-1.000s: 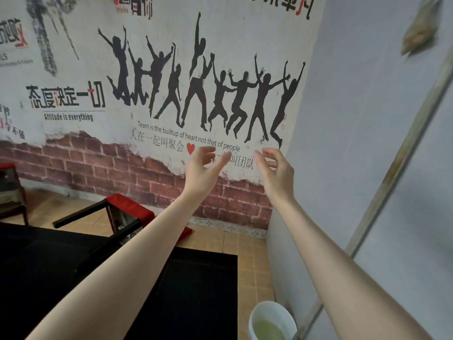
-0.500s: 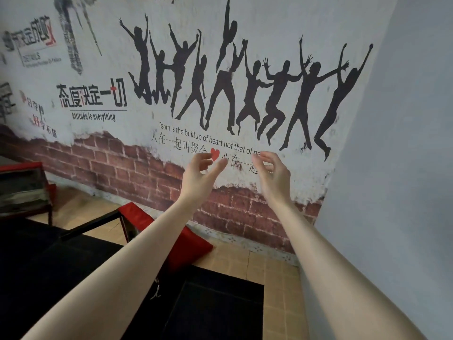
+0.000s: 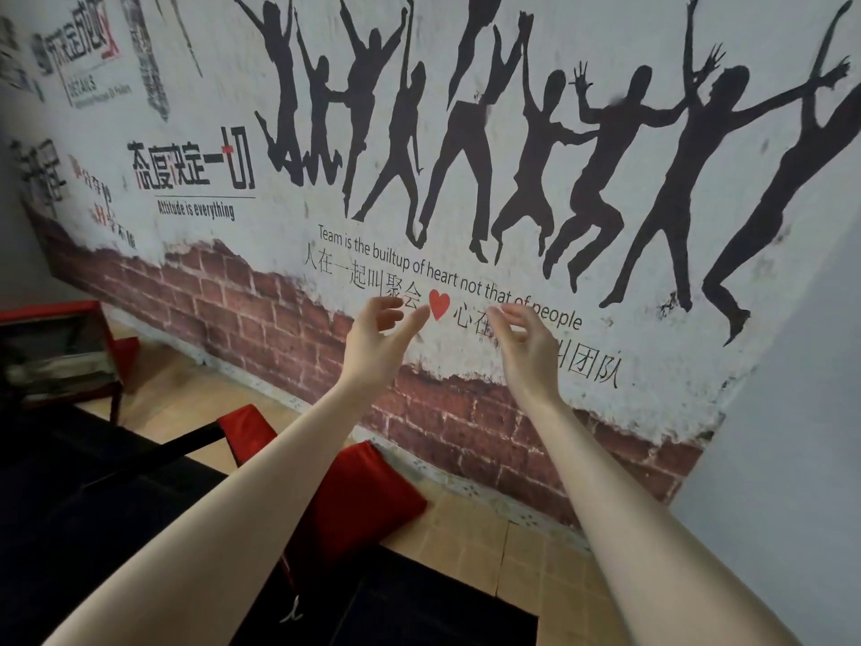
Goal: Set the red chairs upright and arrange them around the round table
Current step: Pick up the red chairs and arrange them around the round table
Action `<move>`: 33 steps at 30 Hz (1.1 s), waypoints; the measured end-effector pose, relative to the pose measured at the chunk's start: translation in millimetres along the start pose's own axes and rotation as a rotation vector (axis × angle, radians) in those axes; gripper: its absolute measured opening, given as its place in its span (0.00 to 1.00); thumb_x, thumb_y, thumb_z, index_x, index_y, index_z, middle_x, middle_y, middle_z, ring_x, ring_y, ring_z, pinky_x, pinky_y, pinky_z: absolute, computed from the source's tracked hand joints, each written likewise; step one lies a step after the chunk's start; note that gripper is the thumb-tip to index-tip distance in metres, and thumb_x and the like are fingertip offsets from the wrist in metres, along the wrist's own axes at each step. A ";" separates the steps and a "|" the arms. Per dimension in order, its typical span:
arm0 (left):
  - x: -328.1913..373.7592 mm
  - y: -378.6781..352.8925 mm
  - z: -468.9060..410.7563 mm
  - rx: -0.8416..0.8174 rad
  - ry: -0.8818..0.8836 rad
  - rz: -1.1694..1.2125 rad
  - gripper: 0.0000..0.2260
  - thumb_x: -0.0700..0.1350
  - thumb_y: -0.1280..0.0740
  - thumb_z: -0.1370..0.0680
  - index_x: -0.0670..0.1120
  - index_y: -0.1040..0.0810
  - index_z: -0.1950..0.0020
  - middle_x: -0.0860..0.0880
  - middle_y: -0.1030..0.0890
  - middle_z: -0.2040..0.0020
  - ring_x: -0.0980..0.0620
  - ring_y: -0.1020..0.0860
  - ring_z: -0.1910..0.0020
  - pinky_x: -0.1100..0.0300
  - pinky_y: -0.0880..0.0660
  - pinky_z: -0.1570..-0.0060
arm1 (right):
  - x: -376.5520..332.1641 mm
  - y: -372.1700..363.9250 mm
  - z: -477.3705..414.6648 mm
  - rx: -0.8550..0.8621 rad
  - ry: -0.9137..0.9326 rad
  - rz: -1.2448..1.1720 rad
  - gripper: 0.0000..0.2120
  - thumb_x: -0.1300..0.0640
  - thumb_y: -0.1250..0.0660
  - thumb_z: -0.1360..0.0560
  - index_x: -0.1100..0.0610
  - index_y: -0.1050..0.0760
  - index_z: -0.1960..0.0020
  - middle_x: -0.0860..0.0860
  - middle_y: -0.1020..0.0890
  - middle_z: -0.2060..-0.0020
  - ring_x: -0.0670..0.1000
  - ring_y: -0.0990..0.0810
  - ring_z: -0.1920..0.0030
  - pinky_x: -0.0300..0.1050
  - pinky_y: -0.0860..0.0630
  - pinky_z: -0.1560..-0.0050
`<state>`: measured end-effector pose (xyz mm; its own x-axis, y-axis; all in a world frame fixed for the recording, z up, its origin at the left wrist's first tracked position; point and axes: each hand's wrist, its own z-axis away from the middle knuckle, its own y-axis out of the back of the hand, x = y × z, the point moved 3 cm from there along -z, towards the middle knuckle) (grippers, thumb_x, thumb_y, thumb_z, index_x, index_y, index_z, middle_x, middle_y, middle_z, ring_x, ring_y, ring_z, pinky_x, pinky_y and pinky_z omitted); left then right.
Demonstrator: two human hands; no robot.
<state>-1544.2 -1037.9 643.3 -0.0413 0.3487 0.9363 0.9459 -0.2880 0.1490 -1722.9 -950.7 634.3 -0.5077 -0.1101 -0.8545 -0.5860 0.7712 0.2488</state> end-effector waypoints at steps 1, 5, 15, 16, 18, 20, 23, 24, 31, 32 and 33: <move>-9.9 -6.2 -17.2 0.005 0.004 0.000 0.19 0.56 0.30 0.24 0.49 0.27 0.38 0.48 0.20 0.42 0.51 0.22 0.42 0.48 0.25 0.39 | 11.2 -7.7 -16.3 -0.007 -0.005 0.000 0.20 0.42 0.35 0.22 0.53 0.25 0.37 0.44 0.22 0.47 0.34 0.25 0.54 0.26 0.33 0.60; -54.2 -28.6 -86.6 0.023 0.013 0.004 0.19 0.57 0.30 0.24 0.49 0.27 0.38 0.49 0.20 0.43 0.51 0.22 0.42 0.48 0.24 0.39 | 54.4 -42.5 -82.9 -0.020 -0.011 -0.006 0.19 0.43 0.35 0.22 0.54 0.24 0.38 0.40 0.23 0.52 0.33 0.25 0.56 0.20 0.33 0.63; -178.1 -58.4 -278.6 0.112 0.152 0.000 0.21 0.56 0.30 0.24 0.46 0.26 0.36 0.51 0.21 0.46 0.54 0.22 0.45 0.61 0.25 0.48 | 171.3 -175.8 -254.5 -0.155 -0.090 0.006 0.16 0.45 0.34 0.22 0.55 0.23 0.41 0.35 0.24 0.55 0.24 0.26 0.61 0.20 0.33 0.63; -190.7 -57.2 -291.3 0.120 0.171 -0.006 0.21 0.56 0.30 0.24 0.46 0.26 0.37 0.52 0.21 0.47 0.55 0.22 0.46 0.64 0.25 0.51 | 183.4 -191.2 -264.2 -0.186 -0.103 0.007 0.17 0.46 0.34 0.22 0.56 0.23 0.40 0.36 0.25 0.55 0.23 0.27 0.61 0.20 0.34 0.64; -213.6 -54.5 -311.6 0.142 0.199 -0.025 0.19 0.55 0.30 0.24 0.46 0.25 0.39 0.53 0.21 0.49 0.56 0.22 0.48 0.68 0.27 0.54 | 203.7 -216.7 -278.8 -0.224 -0.119 0.011 0.18 0.45 0.34 0.21 0.56 0.24 0.38 0.36 0.25 0.55 0.24 0.26 0.61 0.20 0.34 0.64; -239.4 -50.7 -331.9 0.167 0.241 -0.048 0.19 0.55 0.30 0.24 0.46 0.25 0.39 0.54 0.21 0.48 0.59 0.22 0.49 0.70 0.27 0.54 | 226.4 -244.8 -294.8 -0.278 -0.146 0.018 0.18 0.44 0.35 0.22 0.55 0.24 0.38 0.36 0.25 0.55 0.27 0.25 0.60 0.20 0.34 0.63; -274.9 -44.1 -352.7 0.215 0.284 -0.058 0.20 0.56 0.31 0.24 0.46 0.26 0.38 0.57 0.22 0.50 0.65 0.24 0.51 0.73 0.29 0.56 | 254.0 -283.2 -311.8 -0.361 -0.178 0.014 0.18 0.44 0.35 0.22 0.55 0.24 0.39 0.37 0.24 0.54 0.28 0.25 0.60 0.20 0.33 0.63; -286.9 -43.4 -358.9 0.230 0.299 -0.068 0.20 0.56 0.31 0.24 0.46 0.26 0.38 0.58 0.23 0.50 0.66 0.24 0.52 0.74 0.30 0.57 | 263.8 -295.5 -316.1 -0.388 -0.188 0.018 0.17 0.44 0.35 0.22 0.54 0.24 0.39 0.37 0.25 0.54 0.25 0.26 0.59 0.20 0.33 0.62; -383.9 -48.5 -386.3 0.385 0.460 -0.092 0.20 0.57 0.31 0.24 0.46 0.25 0.38 0.53 0.20 0.48 0.62 0.23 0.49 0.74 0.28 0.58 | 351.6 -372.8 -340.1 -0.615 -0.224 0.056 0.18 0.45 0.35 0.21 0.55 0.25 0.38 0.37 0.24 0.55 0.32 0.24 0.56 0.20 0.33 0.60; -398.1 -50.5 -387.1 0.418 0.481 -0.088 0.20 0.57 0.31 0.24 0.46 0.24 0.39 0.53 0.20 0.48 0.61 0.22 0.48 0.73 0.28 0.58 | 366.7 -383.3 -342.6 -0.651 -0.233 0.060 0.19 0.45 0.35 0.22 0.55 0.25 0.37 0.38 0.23 0.55 0.33 0.24 0.55 0.23 0.31 0.59; -406.5 -51.2 -386.4 0.430 0.502 -0.091 0.19 0.57 0.30 0.24 0.46 0.24 0.39 0.53 0.20 0.49 0.60 0.22 0.48 0.73 0.27 0.58 | 376.2 -388.3 -343.4 -0.672 -0.236 0.063 0.19 0.44 0.35 0.22 0.55 0.25 0.37 0.39 0.23 0.54 0.34 0.24 0.54 0.27 0.30 0.57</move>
<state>-1700.1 -1509.5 377.9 -0.1732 -0.1328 0.9759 0.9714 0.1402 0.1915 -1903.2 -1506.9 372.9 -0.4478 0.1191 -0.8861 -0.8609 0.2102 0.4633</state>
